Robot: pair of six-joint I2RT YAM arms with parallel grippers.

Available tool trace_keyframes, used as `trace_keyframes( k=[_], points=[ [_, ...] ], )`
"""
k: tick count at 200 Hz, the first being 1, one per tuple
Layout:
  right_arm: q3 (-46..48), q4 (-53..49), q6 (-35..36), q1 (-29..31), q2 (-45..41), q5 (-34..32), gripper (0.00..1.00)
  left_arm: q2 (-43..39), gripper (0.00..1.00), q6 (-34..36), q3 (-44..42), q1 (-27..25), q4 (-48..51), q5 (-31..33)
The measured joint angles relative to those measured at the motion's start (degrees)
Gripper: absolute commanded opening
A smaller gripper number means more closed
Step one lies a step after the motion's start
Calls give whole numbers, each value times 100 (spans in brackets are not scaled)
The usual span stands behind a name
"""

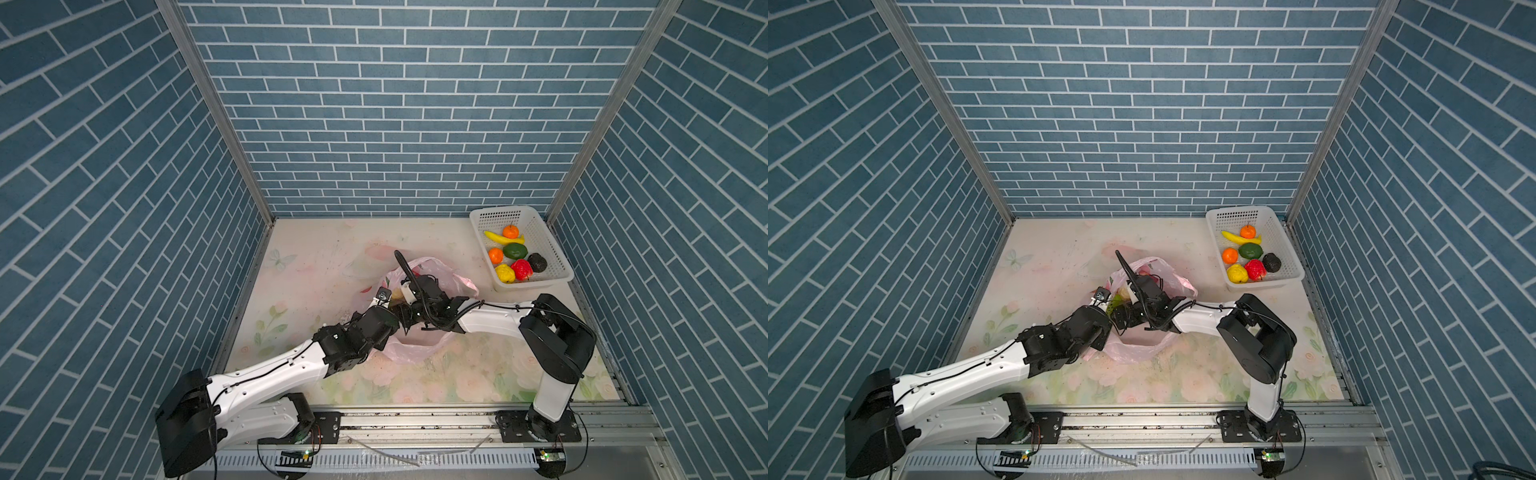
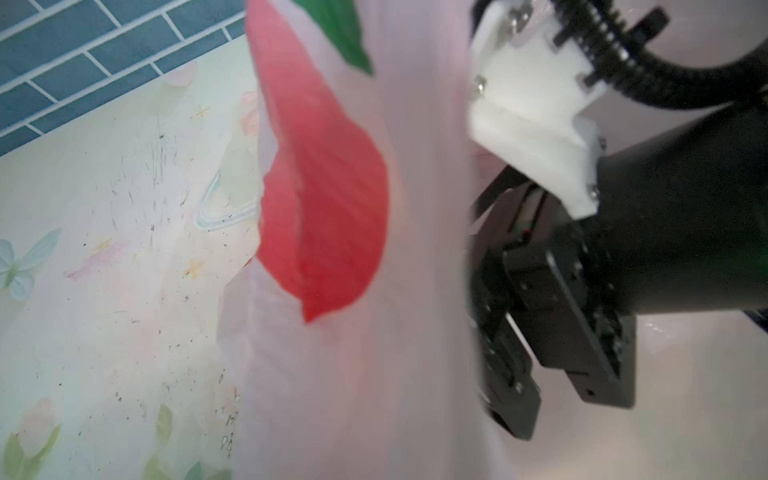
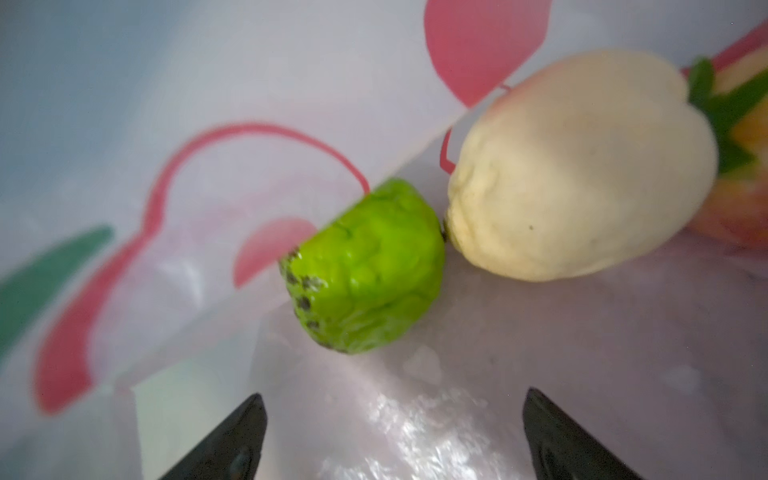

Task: Untie the knot of the plastic bag and take out the fruit
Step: 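Lower the right gripper into the bag and close on the light-green fruit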

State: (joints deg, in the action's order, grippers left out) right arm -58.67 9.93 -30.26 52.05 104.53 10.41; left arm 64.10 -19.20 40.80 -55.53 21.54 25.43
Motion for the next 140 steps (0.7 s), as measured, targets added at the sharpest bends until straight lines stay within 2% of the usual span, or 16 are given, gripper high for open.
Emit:
trace_keyframes(
  k=[44,91,140],
  points=[
    [-280,612,-442,-22,426,199,97,15,0,68,-2,2,-4,-72],
    [-811,544,-758,-22,981,118,96,9,0,81,-260,48,-114,-236],
    [-1244,201,-1023,-20,1349,-94,78,-133,0,81,-420,142,-136,-365]
  ],
)
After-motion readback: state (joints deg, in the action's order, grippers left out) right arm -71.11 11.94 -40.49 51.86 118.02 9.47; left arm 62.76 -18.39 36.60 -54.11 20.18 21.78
